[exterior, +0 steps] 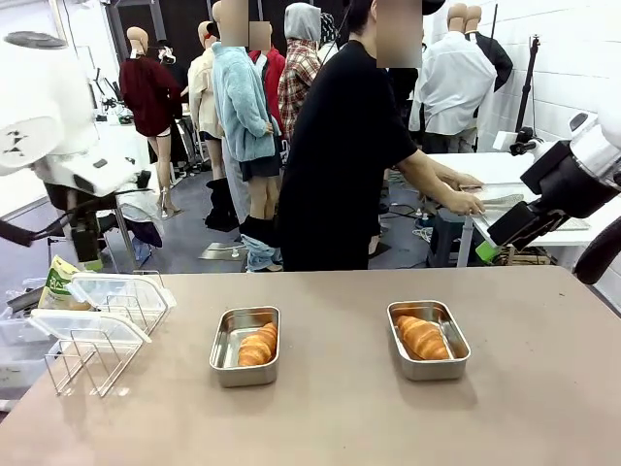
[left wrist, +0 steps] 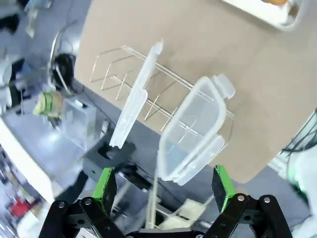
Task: Place the bread in airtight containers.
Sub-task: Pick up one Airtight Container lid and hand it to the human.
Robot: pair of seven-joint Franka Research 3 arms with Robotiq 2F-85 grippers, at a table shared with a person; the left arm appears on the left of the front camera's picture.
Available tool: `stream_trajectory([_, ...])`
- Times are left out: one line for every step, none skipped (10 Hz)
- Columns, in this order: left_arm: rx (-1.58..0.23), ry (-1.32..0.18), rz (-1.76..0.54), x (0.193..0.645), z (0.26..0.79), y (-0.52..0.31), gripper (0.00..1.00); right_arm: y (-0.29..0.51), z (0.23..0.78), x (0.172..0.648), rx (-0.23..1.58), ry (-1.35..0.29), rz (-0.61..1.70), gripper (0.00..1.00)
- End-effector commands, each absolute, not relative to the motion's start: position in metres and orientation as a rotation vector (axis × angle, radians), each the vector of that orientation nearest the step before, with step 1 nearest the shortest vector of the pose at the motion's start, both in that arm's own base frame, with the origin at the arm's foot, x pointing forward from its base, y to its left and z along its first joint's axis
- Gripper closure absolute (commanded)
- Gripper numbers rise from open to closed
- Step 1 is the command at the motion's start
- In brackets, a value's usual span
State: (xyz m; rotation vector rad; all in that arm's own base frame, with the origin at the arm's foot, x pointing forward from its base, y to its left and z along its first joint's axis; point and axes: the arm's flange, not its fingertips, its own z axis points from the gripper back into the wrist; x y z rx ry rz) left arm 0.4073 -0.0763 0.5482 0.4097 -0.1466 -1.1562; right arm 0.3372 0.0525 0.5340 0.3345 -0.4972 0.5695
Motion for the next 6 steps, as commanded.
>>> stream_trajectory([0.264, -0.239, -1.368, 0.408, 0.545, -0.052, 0.00, 0.054, 0.533, 0.337, 0.346, -0.495, 0.570, 0.00])
stream_trajectory([0.224, -0.256, -1.453, 0.400, 0.542, -0.035, 0.00, 0.054, 0.533, 0.337, 0.346, -0.495, 0.570, 0.00])
stream_trajectory([0.206, -0.262, -1.519, 0.390, 0.542, -0.019, 0.00, 0.054, 0.533, 0.337, 0.346, -0.495, 0.570, 0.00])
stream_trajectory([0.230, -0.255, -1.603, 0.381, 0.538, -0.008, 0.00, 0.054, 0.533, 0.337, 0.346, -0.495, 0.570, 0.00])
stream_trajectory([0.205, -0.249, -1.701, 0.379, 0.526, 0.000, 0.00, 0.054, 0.533, 0.337, 0.346, -0.495, 0.570, 0.00])
stream_trajectory([0.101, -0.291, -1.732, 0.382, 0.512, 0.008, 0.00, 0.054, 0.533, 0.337, 0.346, -0.495, 0.570, 0.00])
